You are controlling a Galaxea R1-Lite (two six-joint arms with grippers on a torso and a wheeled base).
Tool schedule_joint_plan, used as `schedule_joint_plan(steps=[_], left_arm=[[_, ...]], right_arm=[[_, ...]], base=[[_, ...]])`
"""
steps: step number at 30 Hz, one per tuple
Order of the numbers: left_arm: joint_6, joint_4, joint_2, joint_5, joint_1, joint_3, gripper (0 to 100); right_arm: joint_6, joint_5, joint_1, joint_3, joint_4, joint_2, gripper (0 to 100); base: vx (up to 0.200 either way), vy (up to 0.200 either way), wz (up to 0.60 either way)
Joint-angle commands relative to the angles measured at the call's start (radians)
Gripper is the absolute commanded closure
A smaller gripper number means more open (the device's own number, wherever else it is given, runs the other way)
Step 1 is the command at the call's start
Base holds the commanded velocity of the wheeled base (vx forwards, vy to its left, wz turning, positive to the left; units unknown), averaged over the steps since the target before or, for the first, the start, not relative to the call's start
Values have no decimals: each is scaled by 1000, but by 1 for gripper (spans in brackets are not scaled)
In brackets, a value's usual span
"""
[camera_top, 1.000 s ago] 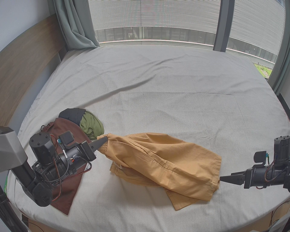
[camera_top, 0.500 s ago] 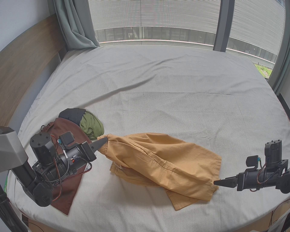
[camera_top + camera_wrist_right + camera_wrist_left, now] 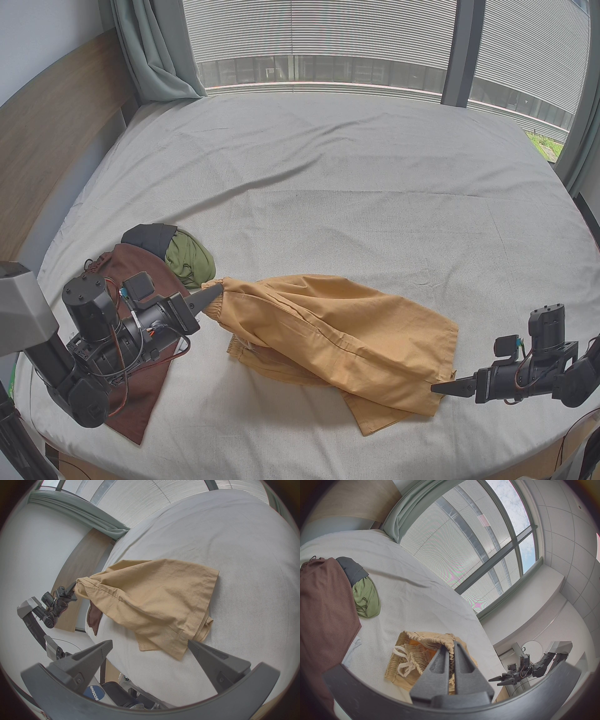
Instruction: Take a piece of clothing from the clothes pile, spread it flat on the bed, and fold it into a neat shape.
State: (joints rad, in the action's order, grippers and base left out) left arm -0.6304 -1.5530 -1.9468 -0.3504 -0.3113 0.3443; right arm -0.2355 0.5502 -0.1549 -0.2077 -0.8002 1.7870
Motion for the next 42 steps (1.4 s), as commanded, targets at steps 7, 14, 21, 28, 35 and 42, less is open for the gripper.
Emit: schedule_joint_plan(steps=[7, 14, 21, 28, 35, 42], left_arm=[[0, -1, -3, 1, 0, -1, 100], [0, -1, -3, 1, -2, -1, 100], [0, -1, -3, 1, -3, -2, 100], [0, -1, -3, 1, -3, -1, 100], [0, -1, -1, -1, -2, 1, 100], [1, -1, 0, -1, 0, 1, 100]], right_arm=[[-1, -4, 8, 13, -83, 140, 0], [-2, -6, 14, 13, -136, 187, 0], [-8, -6, 12, 21, -221, 239, 0], [-91, -9, -2, 40, -346, 287, 0], [-97, -7, -20, 70, -433, 331, 0], [-151, -6, -81, 97, -625, 371, 0]], base=[[0, 0, 0], [0, 0, 0], [0, 0, 0], [0, 0, 0], [0, 0, 0], [0, 0, 0]])
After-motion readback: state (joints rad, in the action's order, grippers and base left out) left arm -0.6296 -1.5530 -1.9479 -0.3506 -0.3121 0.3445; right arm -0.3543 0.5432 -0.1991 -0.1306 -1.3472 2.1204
